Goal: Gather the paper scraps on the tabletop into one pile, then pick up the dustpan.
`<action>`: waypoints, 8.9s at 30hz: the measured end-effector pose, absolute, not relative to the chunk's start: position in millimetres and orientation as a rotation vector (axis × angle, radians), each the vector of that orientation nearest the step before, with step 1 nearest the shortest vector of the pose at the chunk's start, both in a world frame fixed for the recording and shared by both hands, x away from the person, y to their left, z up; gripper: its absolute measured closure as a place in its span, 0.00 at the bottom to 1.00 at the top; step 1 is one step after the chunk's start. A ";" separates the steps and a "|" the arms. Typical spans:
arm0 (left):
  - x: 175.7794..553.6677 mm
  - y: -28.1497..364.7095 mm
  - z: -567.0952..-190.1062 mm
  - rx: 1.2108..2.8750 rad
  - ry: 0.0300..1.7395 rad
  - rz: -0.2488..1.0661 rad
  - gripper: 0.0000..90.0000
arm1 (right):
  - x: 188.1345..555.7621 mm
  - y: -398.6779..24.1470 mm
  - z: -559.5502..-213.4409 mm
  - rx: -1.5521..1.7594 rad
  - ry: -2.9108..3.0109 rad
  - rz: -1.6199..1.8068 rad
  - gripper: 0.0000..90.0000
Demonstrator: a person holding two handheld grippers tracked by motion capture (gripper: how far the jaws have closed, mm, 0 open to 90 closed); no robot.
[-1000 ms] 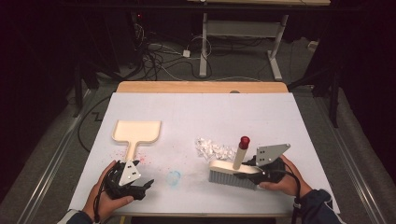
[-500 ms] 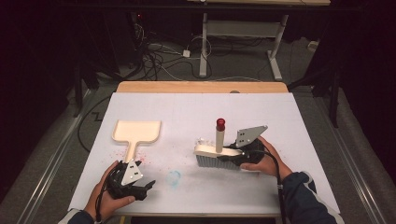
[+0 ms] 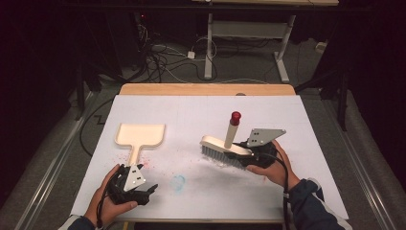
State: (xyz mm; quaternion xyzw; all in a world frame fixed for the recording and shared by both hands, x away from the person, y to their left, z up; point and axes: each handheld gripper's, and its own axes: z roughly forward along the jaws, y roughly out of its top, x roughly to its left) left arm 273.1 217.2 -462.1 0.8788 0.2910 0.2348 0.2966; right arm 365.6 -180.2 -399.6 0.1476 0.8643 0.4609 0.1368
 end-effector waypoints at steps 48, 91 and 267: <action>274.4 218.5 -461.0 2.314 0.788 0.618 0.21 | 361.7 -130.7 -438.2 0.998 2.024 1.054 0.75; 269.9 219.7 -461.7 2.357 0.748 0.632 0.21 | 366.7 -160.9 -450.7 0.325 2.576 1.486 0.75; 372.9 253.2 -487.1 2.000 1.498 0.502 0.64 | 327.5 -248.4 -423.1 0.841 1.973 1.190 0.75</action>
